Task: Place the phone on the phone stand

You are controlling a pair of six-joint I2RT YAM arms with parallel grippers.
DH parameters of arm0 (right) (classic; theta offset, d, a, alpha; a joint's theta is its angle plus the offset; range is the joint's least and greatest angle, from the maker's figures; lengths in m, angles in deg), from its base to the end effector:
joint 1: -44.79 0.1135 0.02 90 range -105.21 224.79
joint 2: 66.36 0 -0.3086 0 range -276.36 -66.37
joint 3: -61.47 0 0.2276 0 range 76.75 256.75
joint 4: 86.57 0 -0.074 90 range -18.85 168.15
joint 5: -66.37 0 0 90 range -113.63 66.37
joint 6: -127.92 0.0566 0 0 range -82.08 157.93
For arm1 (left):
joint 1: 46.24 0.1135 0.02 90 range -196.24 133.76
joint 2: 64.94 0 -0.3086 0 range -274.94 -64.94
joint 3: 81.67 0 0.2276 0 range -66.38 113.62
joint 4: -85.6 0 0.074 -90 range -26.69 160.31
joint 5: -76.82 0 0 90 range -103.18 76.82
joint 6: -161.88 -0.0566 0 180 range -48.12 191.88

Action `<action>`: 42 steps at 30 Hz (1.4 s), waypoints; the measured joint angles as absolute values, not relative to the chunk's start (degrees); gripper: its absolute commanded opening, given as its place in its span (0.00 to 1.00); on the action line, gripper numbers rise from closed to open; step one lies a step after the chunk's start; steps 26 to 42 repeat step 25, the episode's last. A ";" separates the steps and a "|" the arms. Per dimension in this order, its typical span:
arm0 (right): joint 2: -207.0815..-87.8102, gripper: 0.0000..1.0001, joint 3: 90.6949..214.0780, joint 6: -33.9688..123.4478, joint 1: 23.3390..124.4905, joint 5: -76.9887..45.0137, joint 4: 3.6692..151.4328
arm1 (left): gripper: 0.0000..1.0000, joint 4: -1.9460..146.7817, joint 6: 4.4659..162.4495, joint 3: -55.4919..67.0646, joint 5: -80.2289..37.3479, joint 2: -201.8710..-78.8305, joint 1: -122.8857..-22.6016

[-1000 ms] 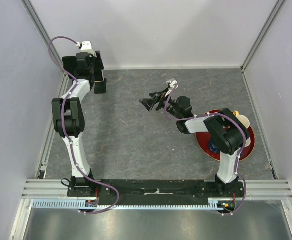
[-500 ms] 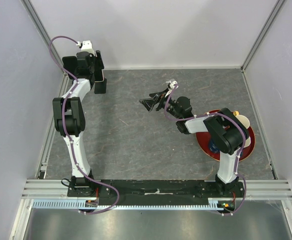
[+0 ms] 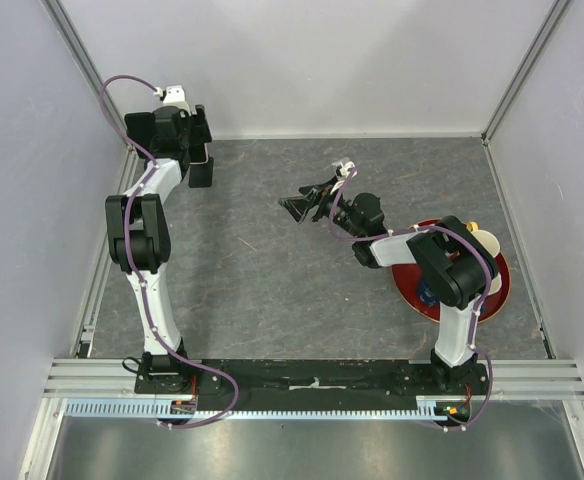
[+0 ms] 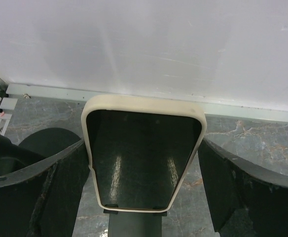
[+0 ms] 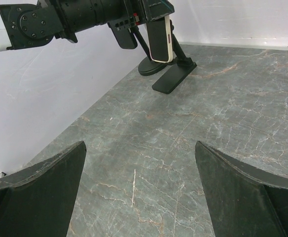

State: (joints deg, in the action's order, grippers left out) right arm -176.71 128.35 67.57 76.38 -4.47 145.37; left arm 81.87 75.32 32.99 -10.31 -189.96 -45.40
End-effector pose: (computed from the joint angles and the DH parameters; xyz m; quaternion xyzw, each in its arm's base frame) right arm 0.3468 0.2351 0.2650 -0.1369 0.6416 0.4739 0.5873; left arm 0.5475 0.0109 0.2935 -0.0448 0.7871 0.0058 0.6151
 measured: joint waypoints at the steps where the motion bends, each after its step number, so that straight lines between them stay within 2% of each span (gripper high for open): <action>1: -176.71 0.98 128.35 67.57 76.38 -4.49 145.35 | 0.94 81.52 75.52 32.86 -10.28 -189.91 -45.40; 10: -176.67 0.98 129.96 66.96 76.38 -9.65 139.09 | 0.95 76.40 81.35 28.31 -10.04 -184.60 -45.60; 17: -172.75 0.98 132.24 64.82 76.47 -28.73 117.24 | 0.96 71.13 90.36 21.65 -8.25 -174.55 -48.42; 22: -161.43 0.98 133.07 61.19 78.96 -46.46 95.97 | 0.97 68.05 95.43 11.44 -8.91 -161.52 -50.87; 25: -149.04 0.98 132.56 60.01 82.09 -50.50 86.29 | 0.97 65.54 96.70 4.42 -10.15 -150.26 -53.07; 42: -149.04 0.98 132.56 60.01 82.09 -50.50 86.29 | 0.97 65.54 96.70 4.42 -10.15 -150.26 -53.07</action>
